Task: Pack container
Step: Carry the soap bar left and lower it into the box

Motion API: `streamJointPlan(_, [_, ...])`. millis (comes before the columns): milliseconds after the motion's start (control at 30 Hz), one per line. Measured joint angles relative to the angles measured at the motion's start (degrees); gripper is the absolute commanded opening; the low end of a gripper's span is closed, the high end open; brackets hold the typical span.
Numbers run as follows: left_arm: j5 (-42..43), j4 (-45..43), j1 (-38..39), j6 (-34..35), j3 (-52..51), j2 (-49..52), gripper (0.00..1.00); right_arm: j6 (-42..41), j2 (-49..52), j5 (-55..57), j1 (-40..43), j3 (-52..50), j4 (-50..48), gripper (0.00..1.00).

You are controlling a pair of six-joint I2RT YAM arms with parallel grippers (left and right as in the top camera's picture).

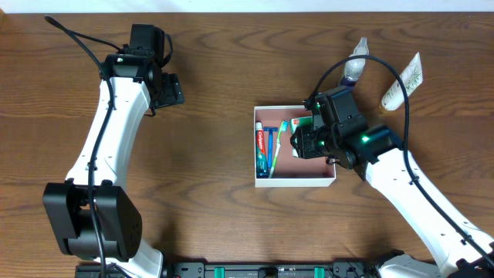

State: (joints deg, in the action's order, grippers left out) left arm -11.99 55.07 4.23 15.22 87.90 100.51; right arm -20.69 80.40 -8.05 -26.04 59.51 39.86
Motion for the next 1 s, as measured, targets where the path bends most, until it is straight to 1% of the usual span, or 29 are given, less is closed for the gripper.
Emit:
streamJointPlan(167, [0.00, 0.00, 0.00, 0.00, 0.00, 0.00, 0.98, -4.83, 0.81, 3.65, -1.92, 0.00, 0.37, 0.27])
streamJointPlan(433, [0.00, 0.00, 0.00, 0.00, 0.00, 0.00, 0.98, -8.72, 6.75, 7.04, -2.82, 0.00, -0.87, 0.27])
streamJointPlan(633, [0.00, 0.00, 0.00, 0.00, 0.00, 0.00, 0.98, -10.01, 10.34, 8.22, -2.82, -0.02, -4.00, 0.31])
streamJointPlan(1000, [0.00, 0.00, 0.00, 0.00, 0.00, 0.00, 0.98, -10.34, 17.11, 8.94, -2.82, -0.02, -6.47, 0.31])
